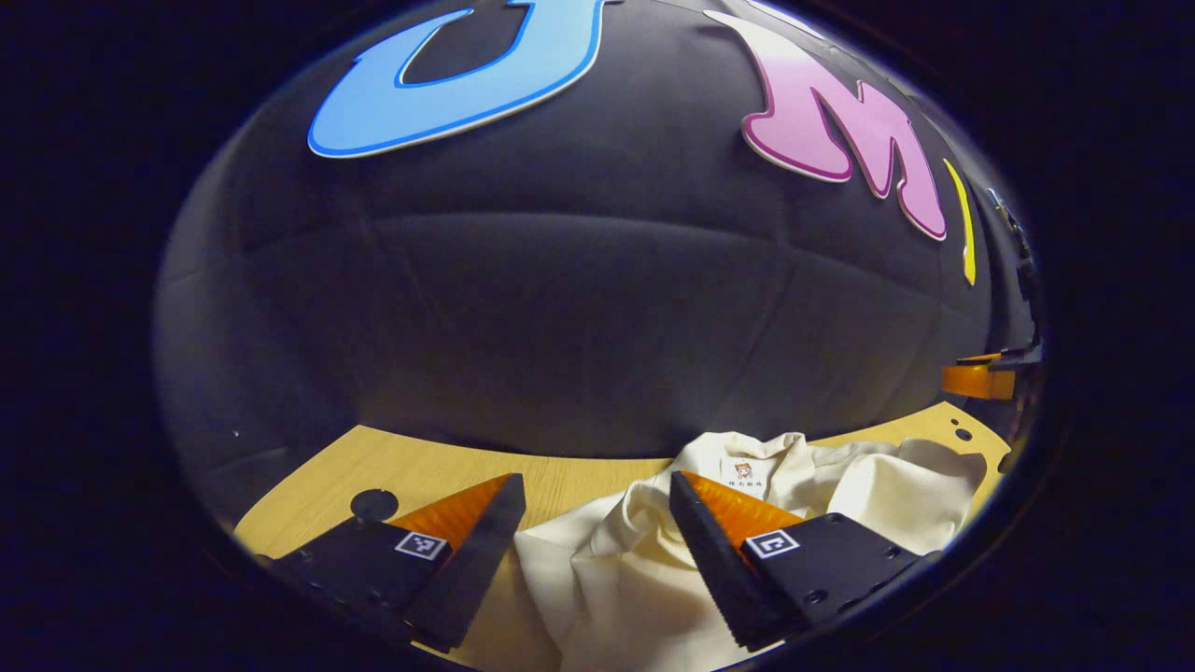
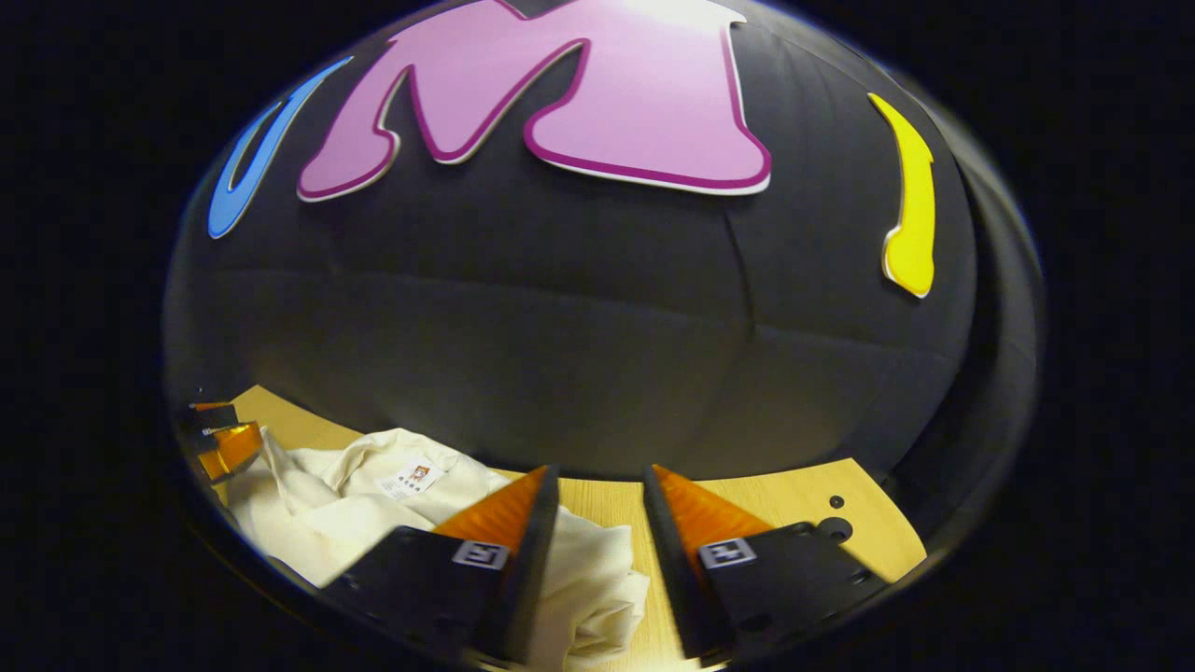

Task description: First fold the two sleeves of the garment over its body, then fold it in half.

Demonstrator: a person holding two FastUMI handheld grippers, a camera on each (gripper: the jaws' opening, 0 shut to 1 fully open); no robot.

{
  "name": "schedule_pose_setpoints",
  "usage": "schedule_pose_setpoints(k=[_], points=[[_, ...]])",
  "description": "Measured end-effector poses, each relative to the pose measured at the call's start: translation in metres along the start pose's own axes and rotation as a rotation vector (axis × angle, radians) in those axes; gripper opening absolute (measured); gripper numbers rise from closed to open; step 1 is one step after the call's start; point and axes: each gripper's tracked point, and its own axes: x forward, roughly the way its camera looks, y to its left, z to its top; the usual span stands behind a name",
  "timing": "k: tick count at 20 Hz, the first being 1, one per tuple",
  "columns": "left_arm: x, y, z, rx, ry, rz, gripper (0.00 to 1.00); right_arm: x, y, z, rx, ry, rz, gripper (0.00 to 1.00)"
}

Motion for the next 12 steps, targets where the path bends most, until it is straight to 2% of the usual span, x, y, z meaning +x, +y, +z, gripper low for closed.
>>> schedule_pose_setpoints(k=[2, 4, 6, 8, 12], points=[[-0.026, 0.004, 0.015, -0.044, -0.042, 0.03, 0.95, -0.017, 0.004, -0.002, -0.029, 0.005, 0.012, 1.0], [-0.059, 0.004, 0.039, -0.063, -0.122, 0.04, 0.96, -0.045, 0.015, 0.01, -0.008, -0.048, 0.027, 0.98], [-0.091, -0.013, 0.066, -0.024, -0.19, 0.012, 0.96, -0.072, 0.026, 0.032, 0.013, -0.112, 0.045, 0.98], [-0.123, -0.025, 0.087, 0.025, -0.219, 0.021, 0.96, -0.106, 0.033, 0.06, -0.005, -0.171, 0.06, 0.97], [-0.204, -0.066, 0.116, -0.022, -0.279, -0.04, 0.95, -0.182, 0.034, 0.124, 0.015, -0.309, 0.055, 0.97]])
